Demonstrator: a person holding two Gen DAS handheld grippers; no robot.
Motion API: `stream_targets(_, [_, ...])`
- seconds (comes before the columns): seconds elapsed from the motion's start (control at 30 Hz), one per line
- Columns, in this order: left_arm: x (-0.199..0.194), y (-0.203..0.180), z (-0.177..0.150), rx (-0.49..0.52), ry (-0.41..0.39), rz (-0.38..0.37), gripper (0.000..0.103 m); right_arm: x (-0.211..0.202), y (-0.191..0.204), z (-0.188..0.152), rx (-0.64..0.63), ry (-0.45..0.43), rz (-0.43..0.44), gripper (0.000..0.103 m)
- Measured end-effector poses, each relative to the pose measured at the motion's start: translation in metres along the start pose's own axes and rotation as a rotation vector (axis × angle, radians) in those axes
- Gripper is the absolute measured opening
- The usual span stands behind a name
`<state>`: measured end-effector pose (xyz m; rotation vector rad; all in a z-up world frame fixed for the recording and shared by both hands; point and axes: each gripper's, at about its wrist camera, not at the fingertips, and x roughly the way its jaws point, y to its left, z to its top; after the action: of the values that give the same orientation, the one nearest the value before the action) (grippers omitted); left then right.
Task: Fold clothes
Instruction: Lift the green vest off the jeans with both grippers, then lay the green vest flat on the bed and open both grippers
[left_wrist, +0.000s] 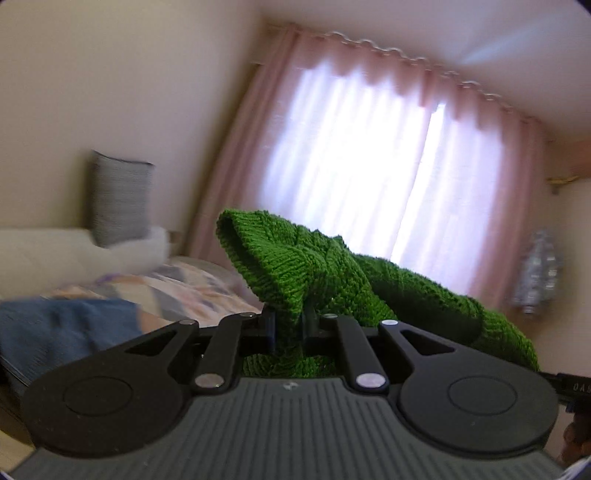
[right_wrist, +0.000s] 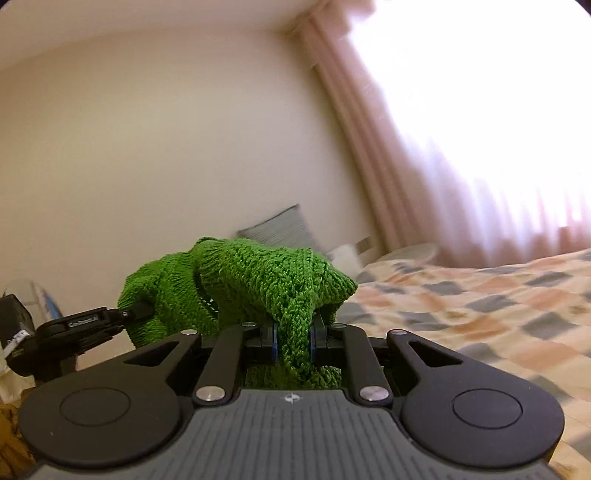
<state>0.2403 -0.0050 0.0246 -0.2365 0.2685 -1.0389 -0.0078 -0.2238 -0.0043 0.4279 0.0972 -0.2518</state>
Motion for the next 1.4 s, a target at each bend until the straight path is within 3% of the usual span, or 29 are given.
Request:
stream_targets(0.13, [0.011,-0.074,-0.016,0.014,0.038,-0.095,0.009,-0.092,-0.014,0.014,0.033,-0.023,-0.102,0.015])
stream_targets(0.23, [0.056,-0.115,-0.037,-0.019,0.122,-0.17,0.009,-0.14,-0.033,0.017,0.066,-0.028,-0.208,0.016])
stream_targets(0.33, [0.12,-0.147,-0.073,0.017,0.223,-0.211,0.01,-0.157,-0.065,0.013,0.105,-0.001,-0.339,0.016])
stream_targets(0.37, [0.146,-0.153,-0.093,0.033,0.268,-0.207,0.014,-0.15,-0.085,0.007,0.12,0.018,-0.389,0.018])
stream_targets(0.4, [0.171,-0.159,-0.114,0.05,0.314,-0.203,0.028,-0.144,-0.105,0.002,0.135,0.038,-0.438,0.024])
stream_targets(0.43, [0.195,-0.159,-0.138,0.069,0.371,-0.162,0.032,-0.137,-0.126,-0.004,0.152,0.06,-0.487,0.033])
stream_targets(0.5, [0.224,-0.144,-0.186,0.056,0.478,-0.113,0.032,-0.12,-0.176,-0.028,0.209,0.13,-0.592,0.049])
stream_targets(0.57, [0.227,-0.119,-0.233,0.035,0.547,-0.077,0.034,-0.127,-0.221,-0.06,0.305,0.174,-0.695,0.049])
stream_targets(0.67, [0.198,-0.071,-0.303,0.048,0.678,-0.032,0.041,-0.157,-0.246,-0.126,0.434,0.128,-0.724,0.053])
stream_targets(0.77, [0.155,-0.029,-0.372,0.047,0.821,-0.012,0.04,-0.195,-0.253,-0.207,0.568,0.165,-0.766,0.054])
stream_targets(0.83, [0.123,-0.007,-0.403,0.017,0.883,-0.03,0.04,-0.215,-0.252,-0.267,0.697,0.192,-0.755,0.055])
stream_targets(0.93, [0.1,0.011,-0.425,-0.016,0.91,-0.111,0.041,-0.227,-0.236,-0.332,0.815,0.179,-0.705,0.055])
stream_targets(1.07, [0.078,0.02,-0.44,0.006,0.91,-0.194,0.055,-0.248,-0.218,-0.383,0.871,0.104,-0.616,0.053])
stream_targets(1.13, [0.07,0.024,-0.442,-0.017,0.895,-0.225,0.056,-0.25,-0.217,-0.396,0.829,0.063,-0.587,0.053])
stream_targets(1.23, [0.059,0.032,-0.448,-0.14,0.866,-0.313,0.057,-0.251,-0.218,-0.408,0.819,0.014,-0.509,0.053])
stream_targets(1.3, [0.055,0.034,-0.451,-0.196,0.876,-0.318,0.057,-0.25,-0.217,-0.414,0.838,-0.007,-0.452,0.053])
stream_targets(1.4, [0.055,0.034,-0.454,-0.247,0.903,-0.332,0.056,-0.238,-0.214,-0.416,0.881,0.011,-0.447,0.05])
